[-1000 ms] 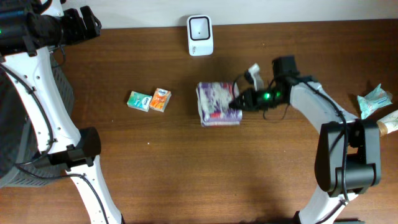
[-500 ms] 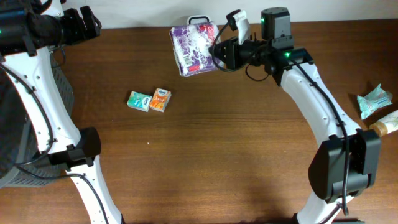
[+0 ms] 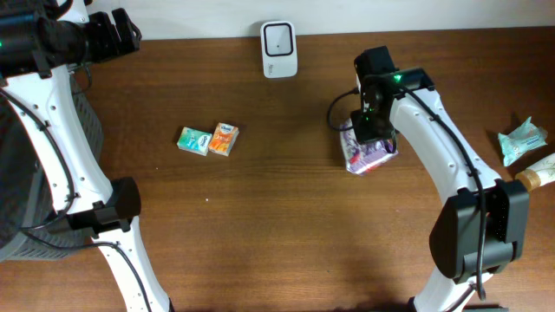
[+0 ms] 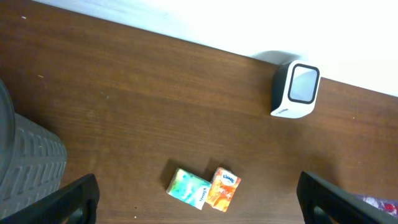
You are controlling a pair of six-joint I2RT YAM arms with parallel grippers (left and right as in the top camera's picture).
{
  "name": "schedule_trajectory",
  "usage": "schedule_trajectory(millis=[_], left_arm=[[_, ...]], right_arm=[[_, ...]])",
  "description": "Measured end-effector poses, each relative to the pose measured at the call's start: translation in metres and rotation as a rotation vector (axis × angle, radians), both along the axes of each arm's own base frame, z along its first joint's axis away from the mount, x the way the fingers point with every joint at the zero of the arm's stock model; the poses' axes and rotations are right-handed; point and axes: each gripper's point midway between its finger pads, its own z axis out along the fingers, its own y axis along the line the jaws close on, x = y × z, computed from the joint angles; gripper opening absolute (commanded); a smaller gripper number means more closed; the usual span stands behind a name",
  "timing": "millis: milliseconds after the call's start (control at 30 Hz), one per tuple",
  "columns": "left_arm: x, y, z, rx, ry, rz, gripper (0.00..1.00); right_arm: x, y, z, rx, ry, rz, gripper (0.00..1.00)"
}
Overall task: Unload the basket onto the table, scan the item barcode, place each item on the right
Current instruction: 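Carry the red pouch right and release it at the right edge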
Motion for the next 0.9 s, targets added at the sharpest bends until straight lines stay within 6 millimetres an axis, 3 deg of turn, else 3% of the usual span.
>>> schedule_trajectory(millis=[100,167,233,267,300,333,400,433,500,533,567,633,733,833,867,900], left_arm=[[0.000,0.000,0.000,0.000,0.000,0.000,0.99],[0.000,0.000,0.000,0.000,0.000,0.000,0.99],[0.000,0.000,0.000,0.000,0.000,0.000,0.99],[0.000,0.000,0.000,0.000,0.000,0.000,0.99],[0.000,0.000,0.000,0.000,0.000,0.000,0.99],[0.000,0.000,0.000,0.000,0.000,0.000,0.99],[0.000,0.000,0.000,0.000,0.000,0.000,0.99],[0.000,0.000,0.000,0.000,0.000,0.000,0.99],[0.000,0.000,0.000,0.000,0.000,0.000,0.99],[0.000,0.000,0.000,0.000,0.000,0.000,0.99],[0.000,0.000,0.000,0.000,0.000,0.000,0.99],[0.000,0.000,0.000,0.000,0.000,0.000,0.99],[0.000,0.000,0.000,0.000,0.000,0.000,0.99],[0.000,0.000,0.000,0.000,0.000,0.000,0.99],[0.000,0.000,0.000,0.000,0.001,0.000,0.99],[0.000,0.000,0.000,0.000,0.000,0.000,0.99]], right_arm=[[-0.014,-0.013,-0.015,-0.068,0.057,-0.004,0.26],[-0.021,-0.007,-0.028,-0.091,0.095,0.020,0.40],[-0.018,0.033,-0.028,-0.054,0.059,0.109,0.52],[-0.016,0.063,-0.029,0.007,0.030,0.161,0.62],[-0.018,0.119,-0.027,0.129,-0.012,0.253,0.66],[-0.036,0.169,-0.025,0.226,-0.001,0.352,0.73],[-0.048,0.201,-0.014,0.282,0.003,0.413,0.78],[-0.047,0.205,-0.006,0.285,-0.007,0.419,0.81],[-0.028,0.186,0.017,0.252,-0.046,0.368,0.86],[-0.015,0.164,0.021,0.234,-0.057,0.312,0.86],[-0.001,0.116,0.018,0.203,-0.035,0.205,0.86],[0.005,0.065,0.005,0.271,0.035,0.129,0.88],[-0.002,0.042,-0.033,0.429,0.145,0.106,0.87],[-0.009,0.057,-0.070,0.582,0.190,0.117,0.82],[-0.010,0.067,-0.078,0.623,0.189,0.132,0.62],[-0.016,0.078,-0.085,0.650,0.200,0.161,0.13]])
